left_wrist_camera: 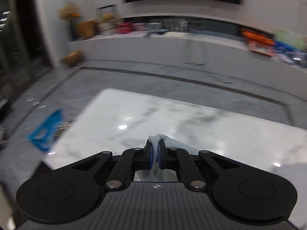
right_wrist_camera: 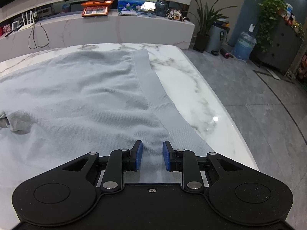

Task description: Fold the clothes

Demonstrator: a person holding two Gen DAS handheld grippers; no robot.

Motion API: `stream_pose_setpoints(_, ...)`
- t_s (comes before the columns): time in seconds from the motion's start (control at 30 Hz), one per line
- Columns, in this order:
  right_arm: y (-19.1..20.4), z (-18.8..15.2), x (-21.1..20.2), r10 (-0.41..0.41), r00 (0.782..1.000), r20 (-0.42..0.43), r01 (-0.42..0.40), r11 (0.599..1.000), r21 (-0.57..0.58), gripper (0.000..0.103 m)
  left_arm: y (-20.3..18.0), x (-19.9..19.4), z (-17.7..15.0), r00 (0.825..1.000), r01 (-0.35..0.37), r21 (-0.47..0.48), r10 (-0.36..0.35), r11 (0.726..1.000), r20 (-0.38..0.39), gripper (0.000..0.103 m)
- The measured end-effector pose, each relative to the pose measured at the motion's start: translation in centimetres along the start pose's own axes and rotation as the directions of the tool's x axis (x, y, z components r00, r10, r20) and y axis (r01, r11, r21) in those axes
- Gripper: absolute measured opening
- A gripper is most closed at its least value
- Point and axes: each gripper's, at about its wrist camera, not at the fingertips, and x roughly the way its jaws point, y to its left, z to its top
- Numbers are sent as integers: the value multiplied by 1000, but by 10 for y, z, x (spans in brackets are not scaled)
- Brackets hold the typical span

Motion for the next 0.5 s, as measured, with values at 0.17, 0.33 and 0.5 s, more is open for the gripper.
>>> stream_pose_setpoints(0.17,-4,18,2,-3,999,41,2,1000,22,22,13,29,0,994,-103,-25,102,994,-42,4)
stream_pose_setpoints(0.33,-5,45,23,57,996,70,-61,996,59,22,8,51,-7,987,-126,-12,124,992,-99,5)
stream_pose_setpoints(0.5,0,78,54,129,990,64,-133,989,61,22,-7,60,-13,981,-149,68,156,986,-112,5)
